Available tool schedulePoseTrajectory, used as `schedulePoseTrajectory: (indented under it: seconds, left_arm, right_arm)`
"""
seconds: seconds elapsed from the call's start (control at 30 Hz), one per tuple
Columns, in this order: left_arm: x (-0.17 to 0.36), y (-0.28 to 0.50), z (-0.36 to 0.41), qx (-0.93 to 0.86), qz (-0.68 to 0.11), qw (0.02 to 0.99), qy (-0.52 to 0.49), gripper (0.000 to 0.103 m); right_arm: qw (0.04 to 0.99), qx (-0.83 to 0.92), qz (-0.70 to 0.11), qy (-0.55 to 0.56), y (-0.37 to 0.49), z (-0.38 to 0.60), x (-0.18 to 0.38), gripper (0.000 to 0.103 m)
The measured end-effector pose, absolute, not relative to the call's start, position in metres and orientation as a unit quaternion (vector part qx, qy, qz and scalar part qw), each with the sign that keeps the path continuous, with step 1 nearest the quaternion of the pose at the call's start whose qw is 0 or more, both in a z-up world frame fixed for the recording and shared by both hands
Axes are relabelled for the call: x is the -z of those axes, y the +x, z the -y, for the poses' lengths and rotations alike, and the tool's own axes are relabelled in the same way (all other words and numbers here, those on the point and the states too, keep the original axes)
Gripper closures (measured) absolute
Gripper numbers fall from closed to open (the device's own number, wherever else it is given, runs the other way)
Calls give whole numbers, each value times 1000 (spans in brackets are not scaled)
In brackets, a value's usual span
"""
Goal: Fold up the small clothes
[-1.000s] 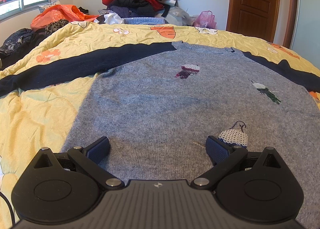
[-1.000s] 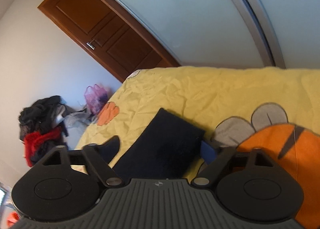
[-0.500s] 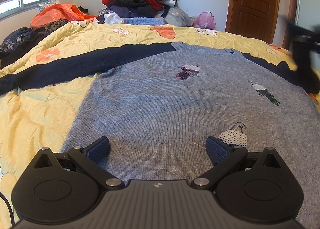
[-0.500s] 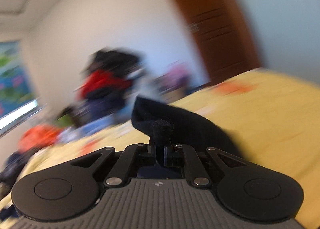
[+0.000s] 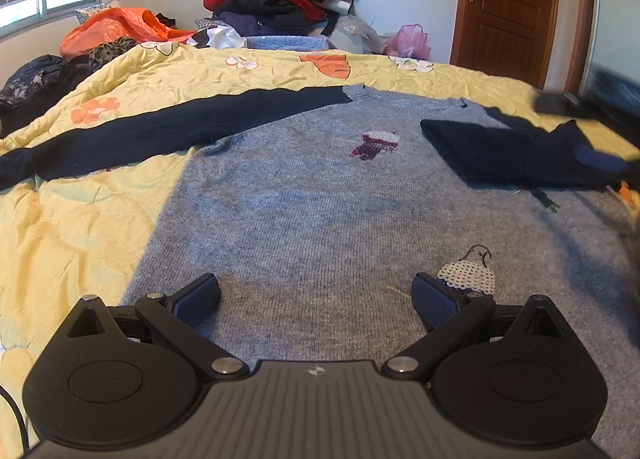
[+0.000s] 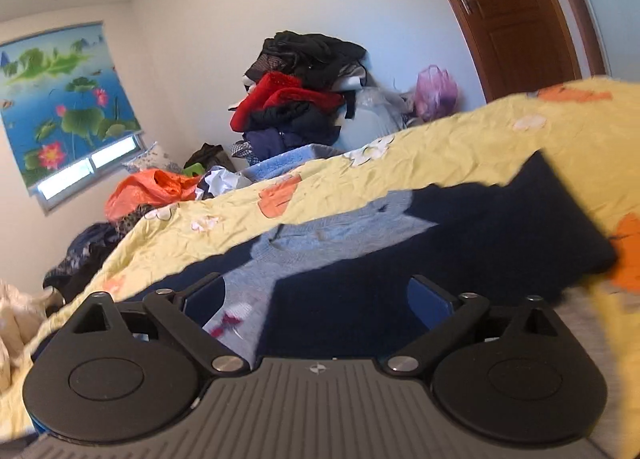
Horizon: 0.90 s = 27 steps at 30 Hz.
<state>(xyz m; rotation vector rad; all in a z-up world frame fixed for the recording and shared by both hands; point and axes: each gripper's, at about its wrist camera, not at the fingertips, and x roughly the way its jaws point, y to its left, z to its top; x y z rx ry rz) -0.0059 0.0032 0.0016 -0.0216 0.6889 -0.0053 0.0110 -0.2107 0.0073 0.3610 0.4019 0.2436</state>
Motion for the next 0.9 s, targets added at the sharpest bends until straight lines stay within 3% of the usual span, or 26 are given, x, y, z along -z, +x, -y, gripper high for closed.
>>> schedulePoseTrajectory:
  seconds: [0.1, 0.17, 0.33, 0.5, 0.53, 0.57, 0.63, 0.7, 0.73, 0.77, 0.9]
  left_arm:
    - [-8, -5, -8, 29, -327, 943, -47, 0]
    - [-21, 2, -10, 64, -320, 941, -95, 0]
    - [-53, 53, 1, 161, -309, 909, -226, 0]
    - [-31, 125, 41, 195, -383, 867, -252, 3]
    - [-26, 135, 49, 184, -395, 867, -242, 19]
    - [-19, 142, 53, 176, -410, 863, -236, 48]
    - [-6, 156, 62, 164, -440, 855, -222, 74]
    - [-5, 158, 71, 156, -424, 873, -185, 79]
    - [-5, 159, 73, 153, -424, 876, -170, 91]
    - [-6, 160, 75, 150, -423, 879, -160, 95]
    - [-27, 155, 70, 146, -383, 903, -129, 97]
  right_arm:
    - [954, -104, -201, 195, 3, 234, 4, 5]
    - [937, -101, -208, 263, 0, 252, 16, 4]
    - [924, -83, -167, 335, -5, 273, 26, 1]
    - [913, -83, -164, 363, -4, 280, 32, 1]
    - [913, -83, -162, 365, -4, 281, 33, 1]
    - [913, -84, -162, 366, -6, 282, 33, 1]
    - [912, -87, -163, 366, -6, 283, 33, 1]
    - [912, -89, -164, 365, -6, 282, 33, 1]
    - [912, -89, -162, 365, -6, 282, 33, 1]
    - [913, -88, -162, 365, -6, 282, 33, 1]
    - [912, -87, -162, 366, -5, 282, 33, 1]
